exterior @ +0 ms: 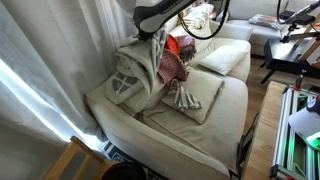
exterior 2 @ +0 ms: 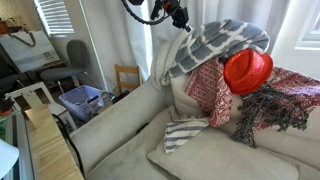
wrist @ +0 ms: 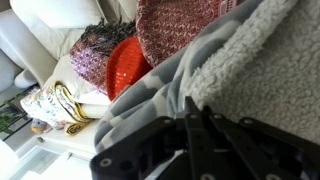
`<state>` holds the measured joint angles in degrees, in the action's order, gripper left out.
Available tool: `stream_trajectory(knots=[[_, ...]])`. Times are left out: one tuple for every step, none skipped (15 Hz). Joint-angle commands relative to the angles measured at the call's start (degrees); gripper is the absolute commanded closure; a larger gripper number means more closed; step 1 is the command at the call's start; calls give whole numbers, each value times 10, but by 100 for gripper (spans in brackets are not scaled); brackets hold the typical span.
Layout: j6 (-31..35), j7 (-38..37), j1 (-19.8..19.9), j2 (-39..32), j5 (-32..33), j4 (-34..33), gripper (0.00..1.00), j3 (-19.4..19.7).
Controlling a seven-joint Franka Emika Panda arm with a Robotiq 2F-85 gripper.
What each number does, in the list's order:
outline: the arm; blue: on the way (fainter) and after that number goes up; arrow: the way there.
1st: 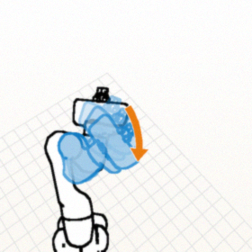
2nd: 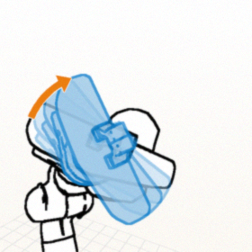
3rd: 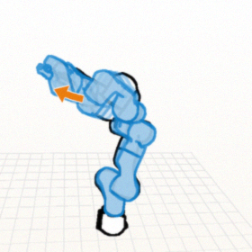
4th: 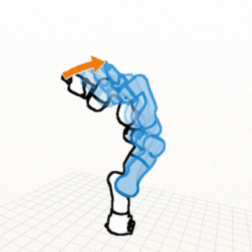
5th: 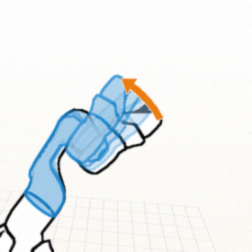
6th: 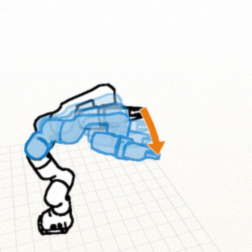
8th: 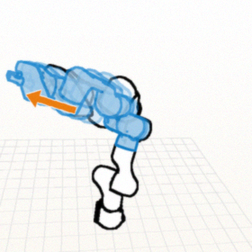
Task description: Put the grey blanket on the seat of the couch
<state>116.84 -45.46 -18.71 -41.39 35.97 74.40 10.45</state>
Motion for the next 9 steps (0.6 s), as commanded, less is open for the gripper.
stream_trajectory(knots=[[-36,27,17,38,-6,5,99,-9],[-50,24,14,51,7,2,99,-1],[-64,21,11,64,22,-1,99,6],[-91,12,0,79,53,-7,99,20],[-118,6,-5,89,74,-21,99,24],[-144,3,-4,106,103,-30,99,28],[-164,4,-2,119,130,-39,99,28],[-192,4,5,129,151,-55,99,27],[-207,9,15,144,177,-54,99,27]])
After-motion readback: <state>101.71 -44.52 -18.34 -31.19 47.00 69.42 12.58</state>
